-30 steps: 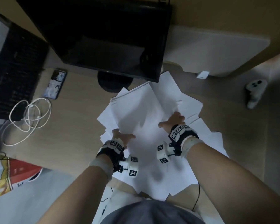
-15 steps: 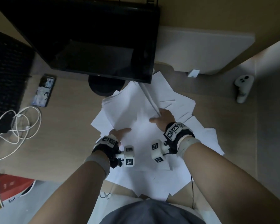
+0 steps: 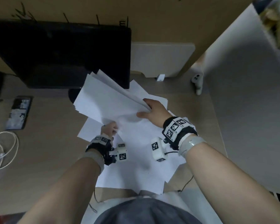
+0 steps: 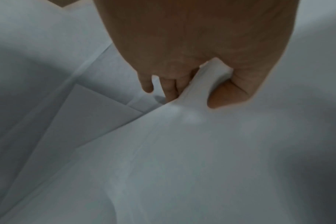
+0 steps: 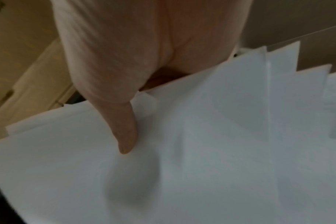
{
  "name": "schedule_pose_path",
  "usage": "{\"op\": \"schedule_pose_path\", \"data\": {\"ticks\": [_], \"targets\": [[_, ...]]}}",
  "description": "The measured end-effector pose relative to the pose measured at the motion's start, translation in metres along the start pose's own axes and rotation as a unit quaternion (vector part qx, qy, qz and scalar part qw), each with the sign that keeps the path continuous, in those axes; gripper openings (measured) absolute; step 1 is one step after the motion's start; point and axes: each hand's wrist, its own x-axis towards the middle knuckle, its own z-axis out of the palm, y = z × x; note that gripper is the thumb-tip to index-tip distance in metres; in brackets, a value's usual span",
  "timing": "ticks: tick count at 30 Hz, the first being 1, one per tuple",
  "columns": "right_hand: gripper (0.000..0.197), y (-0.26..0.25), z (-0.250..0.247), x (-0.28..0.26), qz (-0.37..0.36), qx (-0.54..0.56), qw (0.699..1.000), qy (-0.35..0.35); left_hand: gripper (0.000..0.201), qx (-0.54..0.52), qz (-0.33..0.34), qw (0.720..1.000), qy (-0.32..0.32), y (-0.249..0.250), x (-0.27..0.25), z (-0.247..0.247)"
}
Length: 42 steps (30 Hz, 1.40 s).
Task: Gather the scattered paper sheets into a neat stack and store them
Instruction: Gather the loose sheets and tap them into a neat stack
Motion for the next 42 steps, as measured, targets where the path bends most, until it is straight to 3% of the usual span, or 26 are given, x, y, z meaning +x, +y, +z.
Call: {"op": "schedule_pose_path", "data": {"ticks": [1,6,9,10,14,16,18,21,24,28,31,33,38,40,42], "targets": [[0.015,0.000,-0.004,-0.009,-0.003,0.013,1.000,0.021,0.009,-0.004,0.006,1.000,-0.013,0.002,-0.005,0.000],[0.035,0.027,-0.025,-0.051,0.085,0.157,0.975,0.130,0.015,-0.037,0.069,0.994,-0.079,0.012,-0.031,0.006],[0.068,0.055,-0.025,-0.074,0.154,0.214,0.947,0.186,0.051,0.133,0.115,0.979,-0.104,0.021,-0.044,0.024],[0.073,0.065,-0.023,-0.083,0.182,0.225,0.936,0.200,0.054,0.196,0.123,0.967,-0.104,0.021,-0.050,0.034],[0.057,0.123,-0.008,-0.116,0.303,0.246,0.898,0.205,0.050,0.404,0.116,0.903,-0.087,0.004,-0.065,0.074],[0.068,0.150,0.004,-0.127,0.348,0.262,0.881,0.187,0.051,0.456,0.113,0.880,-0.073,-0.012,-0.068,0.088],[0.081,0.179,0.014,-0.135,0.376,0.267,0.873,0.160,0.053,0.474,0.103,0.873,-0.061,-0.029,-0.066,0.097],[0.069,0.207,0.018,-0.148,0.399,0.263,0.864,0.158,0.052,0.471,0.085,0.877,-0.045,-0.048,-0.066,0.108],[0.060,0.224,0.014,-0.153,0.401,0.284,0.847,0.201,0.039,0.503,0.073,0.860,-0.037,-0.059,-0.061,0.110],[0.038,0.231,0.015,-0.155,0.414,0.301,0.831,0.217,0.037,0.523,0.034,0.849,-0.064,-0.070,-0.064,0.101],[0.024,0.232,0.030,-0.151,0.440,0.292,0.812,0.250,0.042,0.515,0.003,0.854,-0.078,-0.078,-0.066,0.081],[0.039,0.220,0.037,-0.152,0.459,0.276,0.795,0.284,0.046,0.506,-0.008,0.859,-0.077,-0.085,-0.061,0.062],[0.079,0.179,0.062,-0.152,0.488,0.210,0.794,0.294,0.022,0.409,-0.009,0.910,-0.071,-0.074,-0.057,0.022],[0.092,0.160,0.080,-0.148,0.494,0.193,0.783,0.324,0.029,0.349,0.010,0.933,-0.084,-0.065,-0.062,0.011],[0.091,0.139,0.096,-0.149,0.473,0.192,0.801,0.313,0.039,0.272,0.017,0.958,-0.092,-0.055,-0.071,0.001]]}}
